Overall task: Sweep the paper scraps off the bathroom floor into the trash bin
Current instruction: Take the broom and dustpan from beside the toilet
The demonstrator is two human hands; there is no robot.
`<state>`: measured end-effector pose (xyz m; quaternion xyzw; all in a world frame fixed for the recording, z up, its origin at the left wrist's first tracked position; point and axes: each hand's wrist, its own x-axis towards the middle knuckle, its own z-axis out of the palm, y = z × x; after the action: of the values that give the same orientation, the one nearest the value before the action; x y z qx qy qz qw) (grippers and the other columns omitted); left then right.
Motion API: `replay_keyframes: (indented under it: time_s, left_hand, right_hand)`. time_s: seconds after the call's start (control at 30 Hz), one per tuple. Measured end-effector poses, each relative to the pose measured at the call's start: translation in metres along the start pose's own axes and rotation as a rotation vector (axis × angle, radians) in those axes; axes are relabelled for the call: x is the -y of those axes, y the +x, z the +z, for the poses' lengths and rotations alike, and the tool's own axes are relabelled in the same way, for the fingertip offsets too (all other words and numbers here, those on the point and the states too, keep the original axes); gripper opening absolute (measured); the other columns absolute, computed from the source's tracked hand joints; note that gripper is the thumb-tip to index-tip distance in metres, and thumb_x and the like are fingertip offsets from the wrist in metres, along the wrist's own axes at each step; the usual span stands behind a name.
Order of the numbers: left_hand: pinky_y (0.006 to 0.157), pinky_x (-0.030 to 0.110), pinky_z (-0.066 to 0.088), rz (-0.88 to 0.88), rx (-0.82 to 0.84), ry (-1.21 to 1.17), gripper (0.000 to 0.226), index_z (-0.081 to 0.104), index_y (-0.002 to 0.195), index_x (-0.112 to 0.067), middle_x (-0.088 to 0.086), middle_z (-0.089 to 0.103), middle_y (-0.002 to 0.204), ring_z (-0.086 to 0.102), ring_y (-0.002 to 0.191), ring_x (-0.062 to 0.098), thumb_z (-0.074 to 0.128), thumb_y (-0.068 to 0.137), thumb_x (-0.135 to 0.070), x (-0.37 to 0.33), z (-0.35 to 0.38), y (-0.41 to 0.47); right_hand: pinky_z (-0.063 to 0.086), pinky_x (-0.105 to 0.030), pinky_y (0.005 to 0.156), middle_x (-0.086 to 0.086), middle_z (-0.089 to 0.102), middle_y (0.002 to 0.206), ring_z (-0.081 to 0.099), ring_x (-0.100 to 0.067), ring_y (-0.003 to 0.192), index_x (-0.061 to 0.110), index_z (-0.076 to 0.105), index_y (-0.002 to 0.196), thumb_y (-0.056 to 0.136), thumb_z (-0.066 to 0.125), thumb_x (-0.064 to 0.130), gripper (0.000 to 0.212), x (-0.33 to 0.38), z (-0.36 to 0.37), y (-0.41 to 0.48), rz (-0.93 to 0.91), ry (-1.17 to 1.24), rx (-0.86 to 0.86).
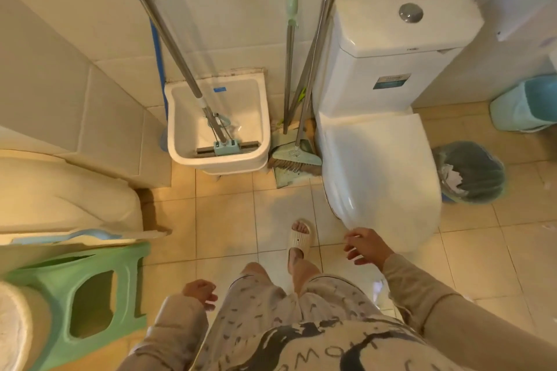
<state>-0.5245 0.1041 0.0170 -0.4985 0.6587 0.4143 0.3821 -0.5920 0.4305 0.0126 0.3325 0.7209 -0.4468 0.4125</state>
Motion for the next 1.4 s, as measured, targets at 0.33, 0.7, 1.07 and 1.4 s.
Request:
replay_keyframes:
  time_s: [0.33,0.7,1.07,1.4]
  left_hand:
    - [0.043,0.021,0.044,0.094,0.105,0.188,0.012,0.050,0.089,0.000,0.008,0.050,0.063,0.046,0.053,0.019,0.042,0.098,-0.002,-0.103,0.031,0.014]
    - [0.086,0.042,0.048,0.515,0.156,0.113,0.036,0.044,0.133,0.007,0.026,0.051,0.134,0.052,0.122,0.040,0.035,0.101,-0.007,-0.361,0.027,-0.029]
    - [0.091,0.031,0.046,1.152,-0.201,0.424,0.042,0.058,0.121,-0.011,0.015,0.059,0.124,0.056,0.111,0.032,0.039,0.087,0.007,-0.532,0.012,-0.075]
    - [0.110,0.041,0.034,1.366,-0.365,0.929,0.060,0.048,0.134,-0.024,0.008,0.024,0.153,0.025,0.139,0.030,0.056,0.083,0.004,-0.537,0.041,-0.043]
  right_hand:
    - [0.040,-0.020,0.048,-0.007,0.054,0.069,0.050,-0.017,0.053,0.004,0.052,0.095,0.094,0.043,0.004,0.009,0.033,-0.028,0.019,0.039,0.001,0.044]
    - [0.040,-0.023,0.054,-0.008,0.055,0.071,0.051,-0.018,0.057,0.004,0.051,0.097,0.094,0.044,0.006,0.007,0.197,-0.057,0.044,-0.196,0.103,0.011]
    - [0.050,-0.034,0.070,-0.015,0.051,0.074,0.052,-0.024,0.066,0.007,0.047,0.076,0.097,0.042,0.004,0.021,0.375,-0.104,0.046,-0.413,0.558,0.066]
    - [0.042,-0.048,0.100,-0.012,0.048,0.082,0.054,-0.031,0.083,0.008,0.042,0.117,0.100,0.031,0.008,0.020,0.436,-0.119,0.086,-0.395,0.917,-0.010]
